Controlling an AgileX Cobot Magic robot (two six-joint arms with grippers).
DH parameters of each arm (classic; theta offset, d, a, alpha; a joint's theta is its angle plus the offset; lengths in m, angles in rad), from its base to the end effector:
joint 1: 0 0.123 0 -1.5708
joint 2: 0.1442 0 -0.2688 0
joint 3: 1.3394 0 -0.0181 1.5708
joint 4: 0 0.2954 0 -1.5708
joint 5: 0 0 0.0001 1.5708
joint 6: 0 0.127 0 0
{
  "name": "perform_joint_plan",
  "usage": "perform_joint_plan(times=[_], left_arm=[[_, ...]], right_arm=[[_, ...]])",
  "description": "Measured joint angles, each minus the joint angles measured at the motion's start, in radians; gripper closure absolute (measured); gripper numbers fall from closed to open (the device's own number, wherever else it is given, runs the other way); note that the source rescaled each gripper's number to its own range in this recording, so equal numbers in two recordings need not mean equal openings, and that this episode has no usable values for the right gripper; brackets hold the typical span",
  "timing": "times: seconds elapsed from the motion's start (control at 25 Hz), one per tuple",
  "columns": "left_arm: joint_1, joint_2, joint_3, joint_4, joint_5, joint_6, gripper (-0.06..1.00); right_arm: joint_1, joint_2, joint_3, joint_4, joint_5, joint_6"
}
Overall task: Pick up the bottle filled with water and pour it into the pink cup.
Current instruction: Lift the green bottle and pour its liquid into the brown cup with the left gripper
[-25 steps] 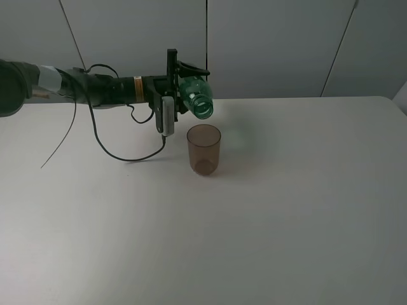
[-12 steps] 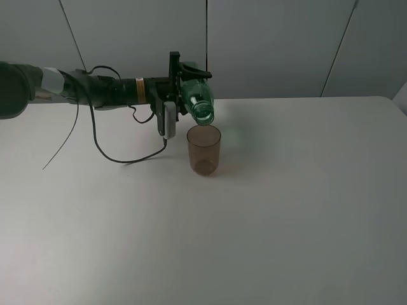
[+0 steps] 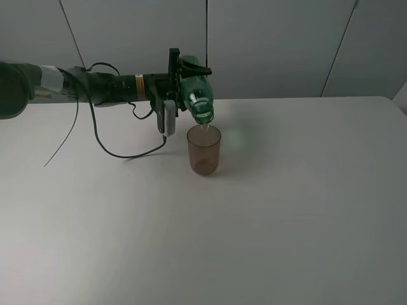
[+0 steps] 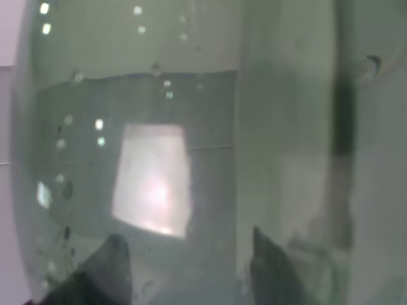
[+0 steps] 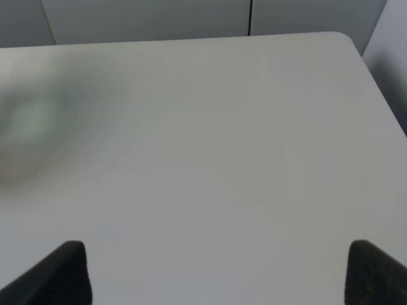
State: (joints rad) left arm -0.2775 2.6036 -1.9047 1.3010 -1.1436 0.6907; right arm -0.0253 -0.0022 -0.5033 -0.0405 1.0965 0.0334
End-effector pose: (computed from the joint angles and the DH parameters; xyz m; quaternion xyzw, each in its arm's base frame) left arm 0.5093 -0.2609 0.0663 0.7176 0.0690 0.0871 0.6876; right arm 0.0798 -0.0066 0.2797 0.0265 0.8605 -0.0182 0.5085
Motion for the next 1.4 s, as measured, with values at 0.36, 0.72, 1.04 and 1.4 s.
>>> perform_joint_plan(times=[0.36, 0.72, 1.04, 1.4], left_arm=[[0.000, -0.002, 0.000, 0.028, 0.003, 0.003, 0.93], [0.000, -0.015, -0.001, 0.057, 0.003, 0.014, 0.93], [0.000, -0.017, -0.001, 0.071, 0.003, 0.022, 0.93], [0.000, -0.017, -0.001, 0.067, -0.003, 0.042, 0.93]], right_arm=[[0.000, 0.000, 0.000, 0.000, 0.000, 0.000], [0.000, 0.000, 0.000, 0.000, 0.000, 0.000], [0.000, 0.000, 0.000, 0.000, 0.000, 0.000], [0.000, 0.000, 0.000, 0.000, 0.000, 0.000]])
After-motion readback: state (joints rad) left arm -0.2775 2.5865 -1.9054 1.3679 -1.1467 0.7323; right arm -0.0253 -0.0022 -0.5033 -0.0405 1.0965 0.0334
